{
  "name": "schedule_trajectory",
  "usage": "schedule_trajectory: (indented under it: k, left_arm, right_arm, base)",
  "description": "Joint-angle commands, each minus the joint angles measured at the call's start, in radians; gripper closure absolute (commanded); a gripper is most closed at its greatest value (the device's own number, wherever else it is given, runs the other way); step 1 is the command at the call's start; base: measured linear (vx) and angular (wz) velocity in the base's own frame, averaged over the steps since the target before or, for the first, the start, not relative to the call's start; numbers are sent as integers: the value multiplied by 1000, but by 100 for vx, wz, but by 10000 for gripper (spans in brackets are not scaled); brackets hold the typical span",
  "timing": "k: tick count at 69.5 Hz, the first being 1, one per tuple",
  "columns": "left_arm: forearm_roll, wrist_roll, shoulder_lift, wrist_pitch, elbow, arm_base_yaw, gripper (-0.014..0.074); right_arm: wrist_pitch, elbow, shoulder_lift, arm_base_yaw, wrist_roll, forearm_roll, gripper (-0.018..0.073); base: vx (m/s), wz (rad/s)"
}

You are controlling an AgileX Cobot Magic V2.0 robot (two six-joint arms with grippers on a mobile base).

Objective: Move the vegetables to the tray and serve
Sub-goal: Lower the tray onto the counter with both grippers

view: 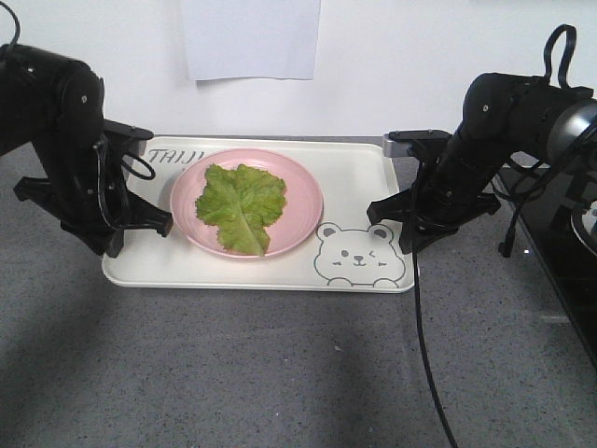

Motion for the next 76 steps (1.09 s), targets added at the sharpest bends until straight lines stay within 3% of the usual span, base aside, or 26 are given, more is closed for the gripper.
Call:
schedule_trajectory:
  k: [1, 56, 76]
  left_arm:
    - [-111, 44, -47, -106, 8, -33, 603]
    - [-111, 52, -47, -151, 73, -33, 603]
    - [-111, 58, -47, -129, 73, -33, 603]
  right_arm:
    - [-48, -34, -62, 35, -33, 106, 564]
    - [5, -34, -62, 35, -27, 103, 542]
    - [28, -34, -62, 35, -27, 103, 479]
  base:
    - [0, 0]
    - [0, 0]
    - [0, 0]
